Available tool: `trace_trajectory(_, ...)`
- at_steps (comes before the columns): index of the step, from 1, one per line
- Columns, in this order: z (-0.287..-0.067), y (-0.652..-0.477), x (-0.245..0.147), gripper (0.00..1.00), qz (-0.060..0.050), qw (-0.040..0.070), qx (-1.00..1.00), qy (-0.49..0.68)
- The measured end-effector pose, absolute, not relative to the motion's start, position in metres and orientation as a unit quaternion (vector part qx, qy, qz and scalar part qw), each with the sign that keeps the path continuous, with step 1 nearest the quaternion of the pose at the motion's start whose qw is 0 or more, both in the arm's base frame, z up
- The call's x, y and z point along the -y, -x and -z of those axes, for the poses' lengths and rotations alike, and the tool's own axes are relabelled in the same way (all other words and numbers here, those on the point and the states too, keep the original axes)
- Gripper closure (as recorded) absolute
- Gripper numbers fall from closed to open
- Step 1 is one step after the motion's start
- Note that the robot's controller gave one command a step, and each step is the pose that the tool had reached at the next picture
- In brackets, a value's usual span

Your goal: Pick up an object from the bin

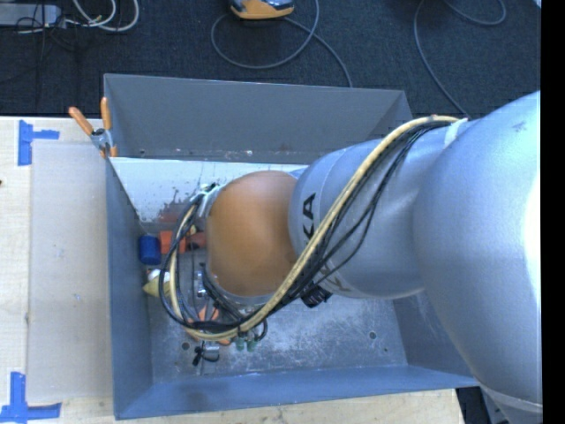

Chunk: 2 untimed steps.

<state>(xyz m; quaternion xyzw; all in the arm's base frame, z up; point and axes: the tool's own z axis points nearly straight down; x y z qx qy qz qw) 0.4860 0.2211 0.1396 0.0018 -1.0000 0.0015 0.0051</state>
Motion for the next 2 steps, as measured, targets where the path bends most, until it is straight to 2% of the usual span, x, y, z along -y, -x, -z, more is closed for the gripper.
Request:
trace_trajectory(1, -0.144, -0.488, -0.22, 0.0, -0.001, 0.002, 1.0, 0.001)
trace_trajectory(2, -0.155, -0.527, -0.216, 0.0, -0.001, 0.004, 0.999, 0.034)
